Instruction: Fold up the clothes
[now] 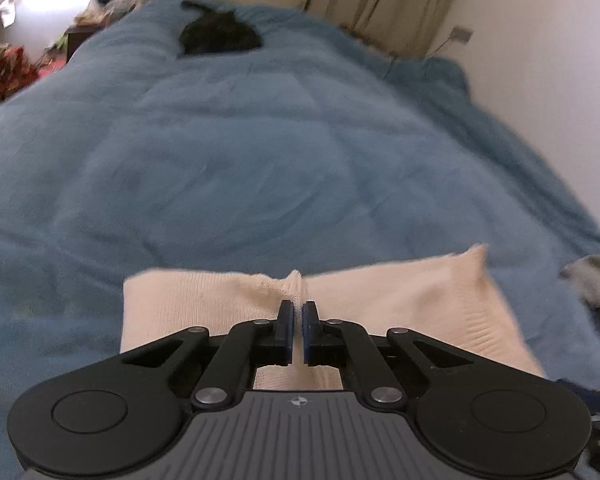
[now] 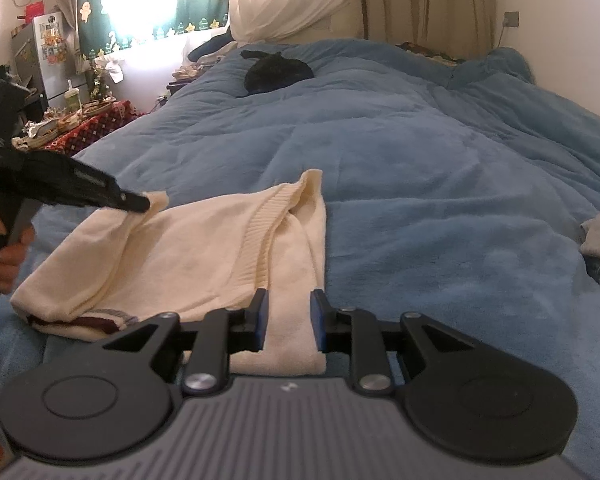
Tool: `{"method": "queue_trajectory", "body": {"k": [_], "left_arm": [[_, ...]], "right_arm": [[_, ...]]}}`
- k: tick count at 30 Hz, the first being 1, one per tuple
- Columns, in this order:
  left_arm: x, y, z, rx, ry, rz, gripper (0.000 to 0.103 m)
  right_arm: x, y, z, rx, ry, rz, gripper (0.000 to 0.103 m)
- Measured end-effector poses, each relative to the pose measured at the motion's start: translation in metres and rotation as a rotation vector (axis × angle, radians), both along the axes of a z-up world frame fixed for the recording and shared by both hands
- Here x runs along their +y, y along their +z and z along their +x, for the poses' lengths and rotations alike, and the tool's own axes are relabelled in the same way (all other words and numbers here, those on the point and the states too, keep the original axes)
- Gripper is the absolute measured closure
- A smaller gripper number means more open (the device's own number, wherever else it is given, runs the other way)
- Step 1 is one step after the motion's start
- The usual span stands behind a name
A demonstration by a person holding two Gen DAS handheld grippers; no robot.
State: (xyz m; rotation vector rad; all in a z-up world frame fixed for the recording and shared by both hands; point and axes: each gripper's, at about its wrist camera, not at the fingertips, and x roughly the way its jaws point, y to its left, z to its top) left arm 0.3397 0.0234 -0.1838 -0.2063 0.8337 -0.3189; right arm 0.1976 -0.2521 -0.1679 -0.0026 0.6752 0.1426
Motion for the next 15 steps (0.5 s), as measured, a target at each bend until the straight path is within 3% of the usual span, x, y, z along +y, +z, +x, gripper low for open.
{"method": "queue_trajectory", "body": {"k": [2, 4, 6, 8, 11, 15], "left_arm": [[0.001, -0.017, 0.01, 0.055, 0.001, -0.005, 0.097], [0.002, -0.014, 0.006, 0.047, 0.001, -0.023, 0.097], [0.002, -0.006, -0.002, 0.027, -0.016, -0.022, 0.082], [0.002, 0.003, -0.011, 0.004, -0.046, -0.006, 0.073], [0.001, 0.014, -0.031, -0.025, -0.093, 0.029, 0.073], [0.009, 0.021, -0.065, 0.004, -0.141, 0.027, 0.073]], "right_arm": [[0.001, -0.002, 0.003, 0.01, -0.004, -0.003, 0.078], [0.003, -0.002, 0.004, 0.015, -0.002, -0.005, 0.078], [0.004, -0.002, 0.004, 0.013, 0.004, -0.008, 0.078], [0.006, -0.001, 0.005, 0.014, 0.011, -0.012, 0.078], [0.009, -0.002, 0.006, 0.015, 0.017, -0.016, 0.078], [0.011, -0.004, 0.006, 0.02, 0.024, -0.014, 0.078]]}}
